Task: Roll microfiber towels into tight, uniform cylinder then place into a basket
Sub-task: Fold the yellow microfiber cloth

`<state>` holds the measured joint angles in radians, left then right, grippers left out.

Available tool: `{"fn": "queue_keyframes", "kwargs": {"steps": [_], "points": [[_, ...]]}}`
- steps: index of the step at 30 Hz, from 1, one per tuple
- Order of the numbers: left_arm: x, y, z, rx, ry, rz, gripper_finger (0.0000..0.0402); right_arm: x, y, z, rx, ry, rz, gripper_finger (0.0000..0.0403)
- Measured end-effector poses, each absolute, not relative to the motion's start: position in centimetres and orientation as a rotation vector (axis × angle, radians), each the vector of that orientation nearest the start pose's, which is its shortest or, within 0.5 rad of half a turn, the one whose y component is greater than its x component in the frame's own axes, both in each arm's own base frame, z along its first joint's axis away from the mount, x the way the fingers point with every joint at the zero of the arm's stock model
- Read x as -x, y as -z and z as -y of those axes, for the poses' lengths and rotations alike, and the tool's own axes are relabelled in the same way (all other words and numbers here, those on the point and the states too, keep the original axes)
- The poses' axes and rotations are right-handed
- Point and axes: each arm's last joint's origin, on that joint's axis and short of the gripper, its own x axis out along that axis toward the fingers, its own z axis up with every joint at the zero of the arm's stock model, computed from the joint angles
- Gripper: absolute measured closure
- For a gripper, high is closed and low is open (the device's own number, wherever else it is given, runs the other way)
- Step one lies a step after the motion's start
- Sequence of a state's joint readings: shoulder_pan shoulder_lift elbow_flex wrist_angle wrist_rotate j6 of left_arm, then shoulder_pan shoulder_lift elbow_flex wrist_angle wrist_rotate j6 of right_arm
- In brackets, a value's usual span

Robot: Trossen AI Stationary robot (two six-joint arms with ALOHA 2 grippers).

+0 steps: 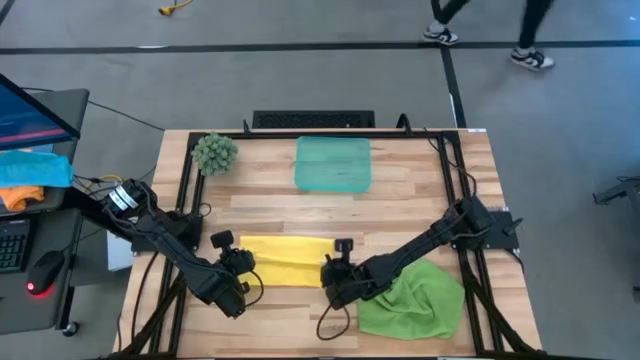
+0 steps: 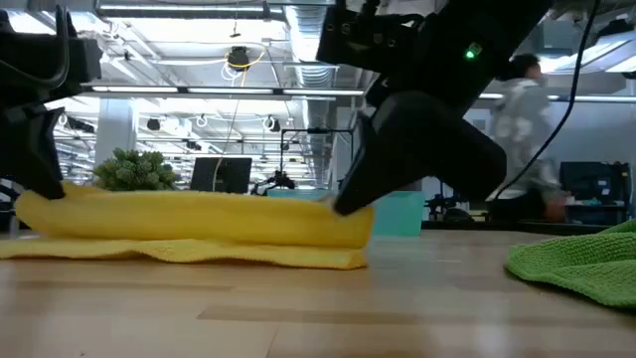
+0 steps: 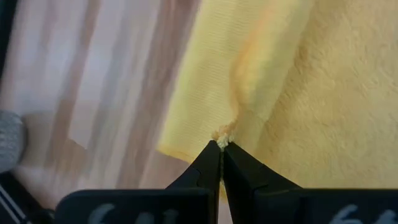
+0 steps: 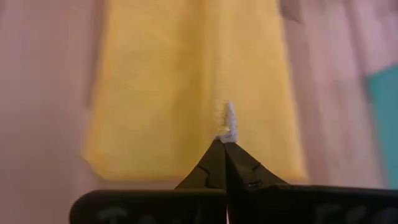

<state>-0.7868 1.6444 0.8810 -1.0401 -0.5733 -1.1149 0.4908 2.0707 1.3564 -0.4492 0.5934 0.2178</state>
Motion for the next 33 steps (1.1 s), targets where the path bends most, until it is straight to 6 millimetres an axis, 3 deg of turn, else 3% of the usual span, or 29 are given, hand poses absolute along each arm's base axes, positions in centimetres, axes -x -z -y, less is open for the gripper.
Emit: {"fn": "queue_keyframes", "kwargs": {"steps": [11, 17, 33], "points": [[-18.1, -14.9, 16.2, -0.138, -0.491, -1.258, 0.0400, -36.8, -12.7, -18.2, 0.397, 0.159, -0.989, 0.0394], [-18.2, -14.8, 16.5, -0.111, -0.452, -1.288, 0.0395, -36.8, -12.7, -18.3, 0.375, 0.144, -0.994, 0.0368], [-18.7, -14.7, 17.0, -0.093, -0.375, -1.257, 0.0295, -37.2, -13.4, -18.9, 0.324, 0.116, -0.964, 0.0259]]}}
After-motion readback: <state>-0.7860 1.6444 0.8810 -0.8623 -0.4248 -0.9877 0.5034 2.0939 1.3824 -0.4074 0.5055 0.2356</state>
